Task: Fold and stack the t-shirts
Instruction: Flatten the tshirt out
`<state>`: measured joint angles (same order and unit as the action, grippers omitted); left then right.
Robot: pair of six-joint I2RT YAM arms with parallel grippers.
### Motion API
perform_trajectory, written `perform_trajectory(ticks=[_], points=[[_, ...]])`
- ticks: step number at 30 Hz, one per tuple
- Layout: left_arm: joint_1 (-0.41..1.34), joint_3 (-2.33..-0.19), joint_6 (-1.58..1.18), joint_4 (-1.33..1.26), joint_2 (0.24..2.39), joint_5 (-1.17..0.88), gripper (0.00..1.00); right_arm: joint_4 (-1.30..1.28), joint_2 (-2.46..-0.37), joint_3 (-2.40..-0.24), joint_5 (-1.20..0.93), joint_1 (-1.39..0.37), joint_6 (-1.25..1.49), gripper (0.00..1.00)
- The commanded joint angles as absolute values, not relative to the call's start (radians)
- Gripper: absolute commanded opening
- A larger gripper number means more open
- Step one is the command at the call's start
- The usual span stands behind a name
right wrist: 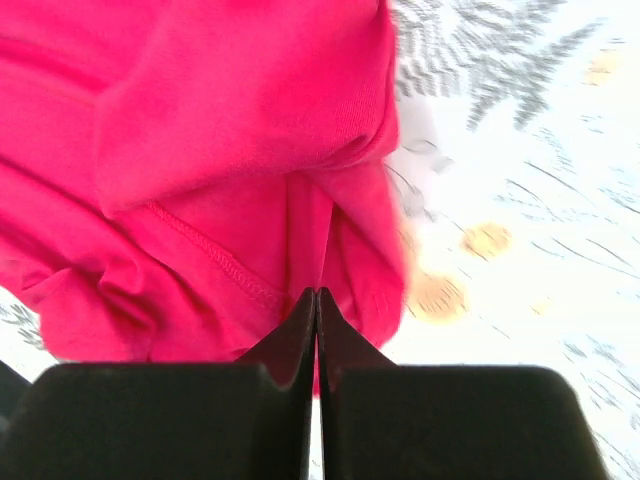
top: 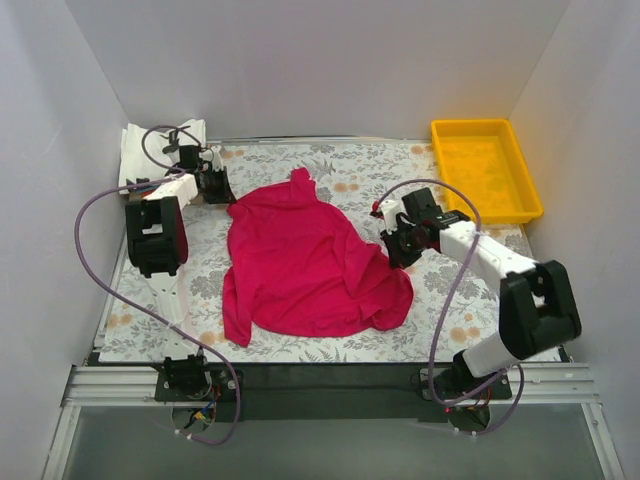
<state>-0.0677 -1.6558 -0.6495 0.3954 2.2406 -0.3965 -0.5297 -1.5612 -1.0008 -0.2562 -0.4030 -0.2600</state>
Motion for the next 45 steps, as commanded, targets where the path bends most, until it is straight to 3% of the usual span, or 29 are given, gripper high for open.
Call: perform_trajectory(ticks=[1, 9, 10, 14, 21, 25, 31, 33, 35, 37, 45], points=[[-0.12, -1.597, -0.588, 0.483, 2.166, -0.324, 0.0, -0.601, -1.401, -0.938, -0.207, -0.351, -0.362, 0.01], [-0.16, -1.474, -0.535, 0.511, 2.077, -0.301, 0.0, -0.65, -1.446, -0.89, -0.163, -0.281, -0.489, 0.01], [-0.16, -1.464, -0.529, 0.511, 2.069, -0.305, 0.0, -0.653, -1.462, -0.899, -0.164, -0.279, -0.488, 0.13], [-0.161, -1.43, -0.52, 0.514, 2.046, -0.334, 0.0, -0.672, -1.483, -0.965, -0.239, -0.273, -0.448, 0.29], [-0.16, -1.42, -0.528, 0.518, 2.04, -0.356, 0.0, -0.67, -1.509, -1.072, -0.541, -0.27, -0.29, 0.2], [-0.158, -1.428, -0.54, 0.518, 2.046, -0.364, 0.0, -0.612, -1.606, -1.095, -0.598, -0.27, -0.19, 0.31], [-0.16, -1.447, -0.546, 0.52, 2.049, -0.37, 0.0, -0.555, -1.696, -1.129, -0.535, -0.268, -0.137, 0.34], [-0.161, -1.451, -0.548, 0.52, 2.054, -0.371, 0.0, -0.548, -1.73, -1.155, -0.561, -0.268, -0.133, 0.33], [-0.161, -1.45, -0.552, 0.519, 2.056, -0.373, 0.0, -0.534, -1.738, -1.183, -0.593, -0.268, -0.124, 0.22], [-0.16, -1.445, -0.554, 0.517, 2.056, -0.373, 0.0, -0.526, -1.73, -1.199, -0.615, -0.271, -0.117, 0.02], [-0.161, -1.454, -0.568, 0.509, 2.077, -0.385, 0.0, -0.48, -1.776, -1.288, -0.58, -0.406, -0.089, 0.01]])
